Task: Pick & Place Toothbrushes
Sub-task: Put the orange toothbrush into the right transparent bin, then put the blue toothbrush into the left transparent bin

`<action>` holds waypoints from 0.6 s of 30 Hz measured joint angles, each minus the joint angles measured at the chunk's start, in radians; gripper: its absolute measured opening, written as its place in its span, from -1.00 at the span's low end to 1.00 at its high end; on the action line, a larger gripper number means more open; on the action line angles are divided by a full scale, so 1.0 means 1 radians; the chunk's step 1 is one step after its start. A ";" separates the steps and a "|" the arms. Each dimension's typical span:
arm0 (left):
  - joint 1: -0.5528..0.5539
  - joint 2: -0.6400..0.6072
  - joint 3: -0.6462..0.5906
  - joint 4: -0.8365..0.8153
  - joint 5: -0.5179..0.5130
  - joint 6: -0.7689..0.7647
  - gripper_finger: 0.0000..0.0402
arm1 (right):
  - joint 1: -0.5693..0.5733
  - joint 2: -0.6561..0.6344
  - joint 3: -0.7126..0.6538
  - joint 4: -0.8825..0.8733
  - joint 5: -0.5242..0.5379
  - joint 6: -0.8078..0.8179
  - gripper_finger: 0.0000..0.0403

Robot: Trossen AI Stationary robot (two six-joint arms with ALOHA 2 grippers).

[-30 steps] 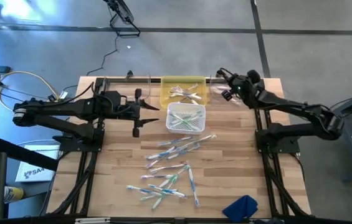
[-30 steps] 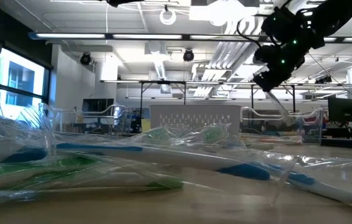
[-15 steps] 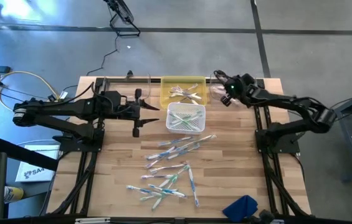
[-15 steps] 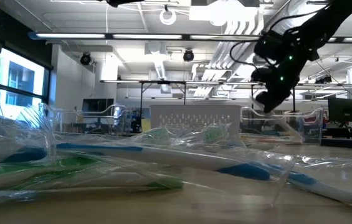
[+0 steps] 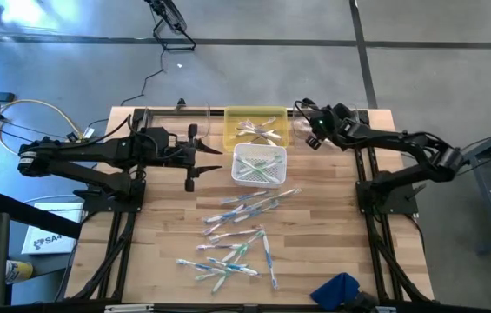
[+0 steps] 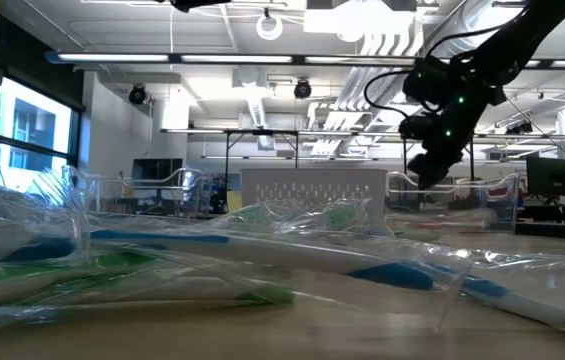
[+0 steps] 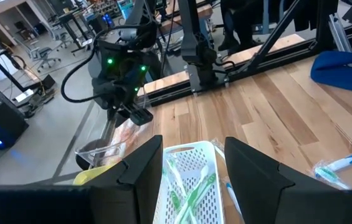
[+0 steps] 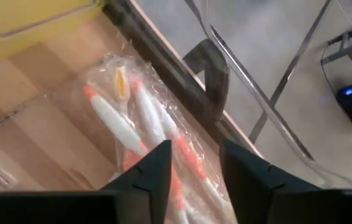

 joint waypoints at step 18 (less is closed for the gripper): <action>0.000 0.000 0.000 0.000 -0.010 0.000 -0.16 | 0.204 -0.263 0.002 0.024 -0.055 0.004 -0.43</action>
